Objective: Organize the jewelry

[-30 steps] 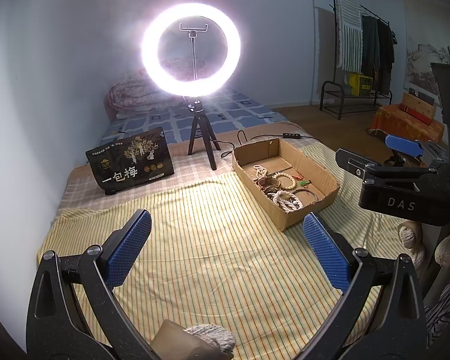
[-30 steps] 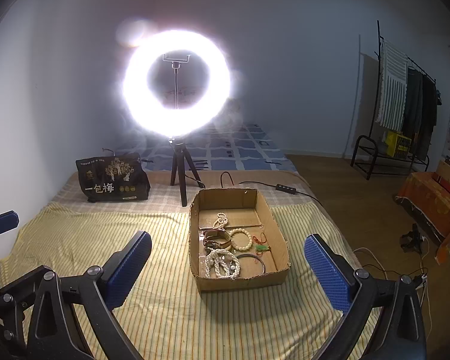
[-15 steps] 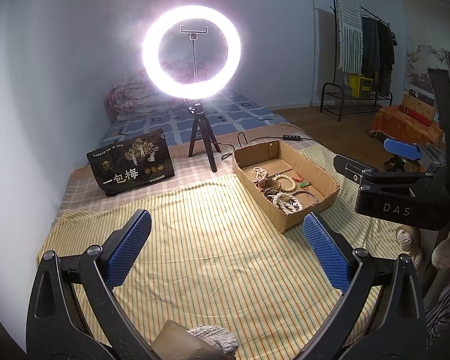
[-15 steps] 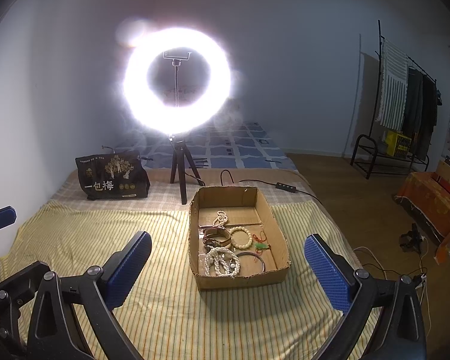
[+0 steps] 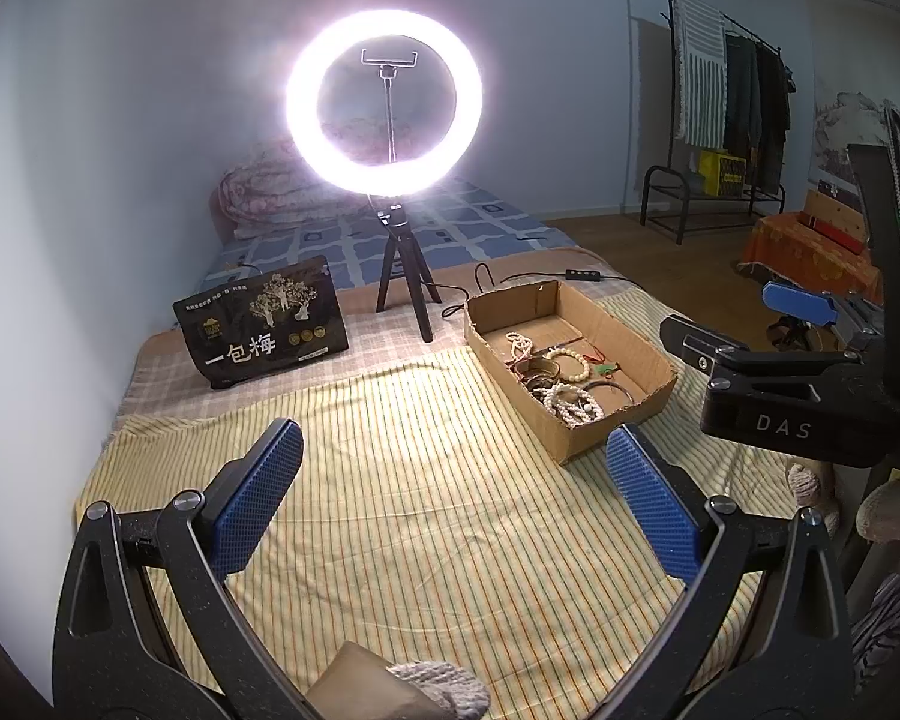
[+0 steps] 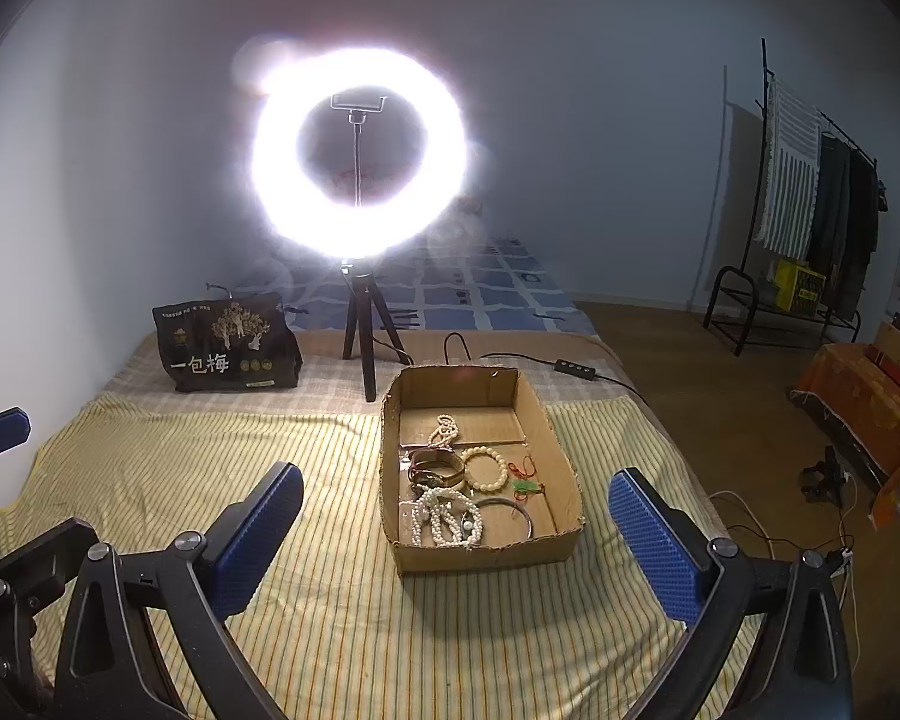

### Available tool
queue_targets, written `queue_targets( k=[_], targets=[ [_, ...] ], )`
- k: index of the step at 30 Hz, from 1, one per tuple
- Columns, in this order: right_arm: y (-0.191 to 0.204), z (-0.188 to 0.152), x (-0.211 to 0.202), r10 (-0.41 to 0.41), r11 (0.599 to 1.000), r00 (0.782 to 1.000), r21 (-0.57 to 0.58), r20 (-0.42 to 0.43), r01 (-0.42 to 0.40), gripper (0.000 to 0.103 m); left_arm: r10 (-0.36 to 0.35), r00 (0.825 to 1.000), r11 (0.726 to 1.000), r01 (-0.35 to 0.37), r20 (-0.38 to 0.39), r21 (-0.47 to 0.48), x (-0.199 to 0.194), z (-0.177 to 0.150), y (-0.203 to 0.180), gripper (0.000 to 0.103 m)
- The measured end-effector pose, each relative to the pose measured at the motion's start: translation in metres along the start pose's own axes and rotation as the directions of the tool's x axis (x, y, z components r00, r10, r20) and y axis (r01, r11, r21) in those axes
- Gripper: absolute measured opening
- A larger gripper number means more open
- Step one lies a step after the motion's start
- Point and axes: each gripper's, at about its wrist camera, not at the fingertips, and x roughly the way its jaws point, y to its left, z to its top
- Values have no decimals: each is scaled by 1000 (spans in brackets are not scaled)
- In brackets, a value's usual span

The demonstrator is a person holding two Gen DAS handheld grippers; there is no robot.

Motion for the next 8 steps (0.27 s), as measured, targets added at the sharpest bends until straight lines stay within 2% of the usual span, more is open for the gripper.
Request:
queue_targets(
  k=[8],
  targets=[
    [1, 0, 2, -1, 1000, 1000, -7, -6, 1, 103, 24, 999, 1000, -24, 21, -8, -2, -1, -1, 103]
  ],
)
